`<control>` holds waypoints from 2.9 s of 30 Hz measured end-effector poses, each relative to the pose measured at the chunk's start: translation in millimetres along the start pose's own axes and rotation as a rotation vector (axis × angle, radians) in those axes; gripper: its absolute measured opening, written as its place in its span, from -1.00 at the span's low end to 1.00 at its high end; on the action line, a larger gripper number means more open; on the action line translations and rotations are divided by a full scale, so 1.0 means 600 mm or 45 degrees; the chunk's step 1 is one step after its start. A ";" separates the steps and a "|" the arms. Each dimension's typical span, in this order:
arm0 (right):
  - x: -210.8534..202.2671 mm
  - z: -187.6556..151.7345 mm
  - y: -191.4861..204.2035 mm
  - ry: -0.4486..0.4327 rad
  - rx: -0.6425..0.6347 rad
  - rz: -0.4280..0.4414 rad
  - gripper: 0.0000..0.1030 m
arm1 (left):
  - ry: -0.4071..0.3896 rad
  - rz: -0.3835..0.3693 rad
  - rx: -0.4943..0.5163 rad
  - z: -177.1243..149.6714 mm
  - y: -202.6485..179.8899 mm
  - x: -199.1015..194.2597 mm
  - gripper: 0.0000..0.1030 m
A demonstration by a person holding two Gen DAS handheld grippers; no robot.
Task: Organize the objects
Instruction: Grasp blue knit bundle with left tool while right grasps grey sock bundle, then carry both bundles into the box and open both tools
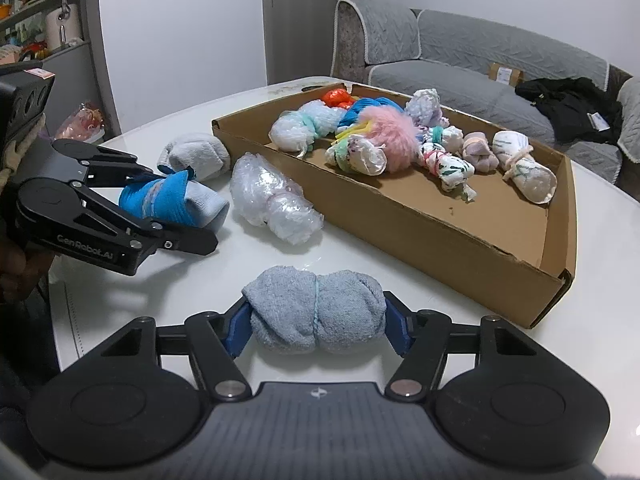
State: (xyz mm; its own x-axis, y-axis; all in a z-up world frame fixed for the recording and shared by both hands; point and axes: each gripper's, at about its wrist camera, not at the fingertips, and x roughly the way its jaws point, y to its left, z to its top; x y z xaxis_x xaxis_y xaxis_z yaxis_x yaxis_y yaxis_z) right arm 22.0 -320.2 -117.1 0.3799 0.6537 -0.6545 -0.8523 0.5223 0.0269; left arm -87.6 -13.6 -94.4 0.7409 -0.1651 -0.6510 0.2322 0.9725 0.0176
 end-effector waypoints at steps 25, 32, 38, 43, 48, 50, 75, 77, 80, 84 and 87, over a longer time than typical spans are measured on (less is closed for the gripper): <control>-0.143 0.072 -0.088 -0.081 -0.009 -0.071 0.11 | 0.082 -0.116 0.109 0.146 -0.051 -0.064 0.27; -0.143 0.137 -0.135 -0.075 -0.107 -0.113 0.12 | 0.169 -0.229 0.057 0.269 -0.079 0.011 0.28; -0.088 0.162 -0.164 0.040 -0.138 -0.069 0.12 | 0.405 -0.296 -0.041 0.299 -0.082 0.137 0.28; -0.031 0.172 -0.182 0.150 -0.172 -0.051 0.12 | 0.526 -0.286 -0.058 0.301 -0.081 0.217 0.28; 0.021 0.179 -0.195 0.246 -0.214 -0.029 0.12 | 0.564 -0.233 -0.056 0.297 -0.073 0.268 0.28; 0.035 0.181 -0.197 0.274 -0.233 -0.021 0.12 | 0.551 -0.207 -0.036 0.298 -0.069 0.279 0.28; 0.129 0.190 -0.242 0.493 -0.476 0.011 0.19 | 0.500 -0.167 0.102 0.307 -0.063 0.300 0.43; 0.123 0.185 -0.236 0.496 -0.499 0.005 0.23 | 0.503 -0.167 0.106 0.306 -0.062 0.298 0.50; 0.113 0.180 -0.228 0.505 -0.526 -0.001 0.24 | 0.505 -0.165 0.107 0.301 -0.056 0.291 0.56; 0.100 0.180 -0.223 0.503 -0.528 -0.004 0.35 | 0.517 -0.158 0.095 0.306 -0.066 0.298 0.61; 0.090 0.181 -0.220 0.499 -0.537 -0.012 0.42 | 0.514 -0.152 0.089 0.320 -0.075 0.308 0.68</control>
State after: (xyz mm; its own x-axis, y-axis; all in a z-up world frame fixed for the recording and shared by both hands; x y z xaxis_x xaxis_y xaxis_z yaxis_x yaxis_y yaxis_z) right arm 194.1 -294.4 -74.0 0.2954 0.3563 -0.8864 -0.9496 0.2112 -0.2316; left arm 159.7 -119.1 -69.6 0.4030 -0.1849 -0.8963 0.3541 0.9346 -0.0336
